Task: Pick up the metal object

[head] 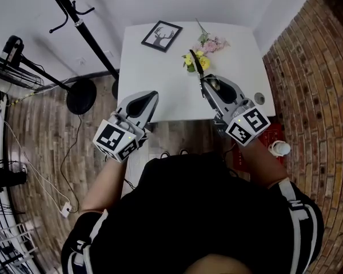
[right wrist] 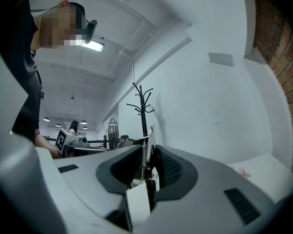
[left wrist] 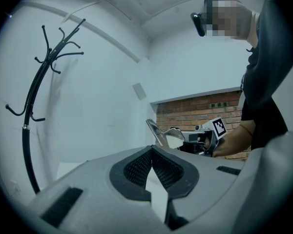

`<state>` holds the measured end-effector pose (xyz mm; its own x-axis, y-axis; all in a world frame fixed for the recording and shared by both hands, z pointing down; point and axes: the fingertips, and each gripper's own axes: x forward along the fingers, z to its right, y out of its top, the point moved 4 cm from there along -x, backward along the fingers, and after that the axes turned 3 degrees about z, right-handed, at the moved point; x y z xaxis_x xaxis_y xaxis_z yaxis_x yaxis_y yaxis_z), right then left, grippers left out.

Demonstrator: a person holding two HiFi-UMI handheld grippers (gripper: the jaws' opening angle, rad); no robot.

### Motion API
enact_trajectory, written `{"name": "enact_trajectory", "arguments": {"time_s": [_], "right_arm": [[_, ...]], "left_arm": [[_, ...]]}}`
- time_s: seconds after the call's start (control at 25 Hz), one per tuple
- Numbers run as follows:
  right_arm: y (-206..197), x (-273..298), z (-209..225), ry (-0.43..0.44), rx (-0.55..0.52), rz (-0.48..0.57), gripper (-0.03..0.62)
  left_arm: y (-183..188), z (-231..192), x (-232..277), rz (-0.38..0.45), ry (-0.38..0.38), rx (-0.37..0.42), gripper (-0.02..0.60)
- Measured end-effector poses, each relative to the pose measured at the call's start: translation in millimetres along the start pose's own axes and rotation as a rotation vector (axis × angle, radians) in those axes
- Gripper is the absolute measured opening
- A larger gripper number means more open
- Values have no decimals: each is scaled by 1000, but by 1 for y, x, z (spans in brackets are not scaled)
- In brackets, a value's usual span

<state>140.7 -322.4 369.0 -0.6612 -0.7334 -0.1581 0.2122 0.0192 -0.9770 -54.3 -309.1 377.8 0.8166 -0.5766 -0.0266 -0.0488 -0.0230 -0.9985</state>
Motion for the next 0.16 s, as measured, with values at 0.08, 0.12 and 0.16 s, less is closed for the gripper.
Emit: {"name": "enact_trajectory", "arguments": {"time_s": [0.08,0.12,0.16], "right_arm": [[0,1,1,2,-2,-2,86],[0,1,1,3,-3,-3,86],[0,2,2,5,-3,-3,86]], "left_arm": [[0,0,1,-2,0,2,8],[0,-1,1,-3,1,1,8],[0,-1,2,-3,2,-1,8]]}}
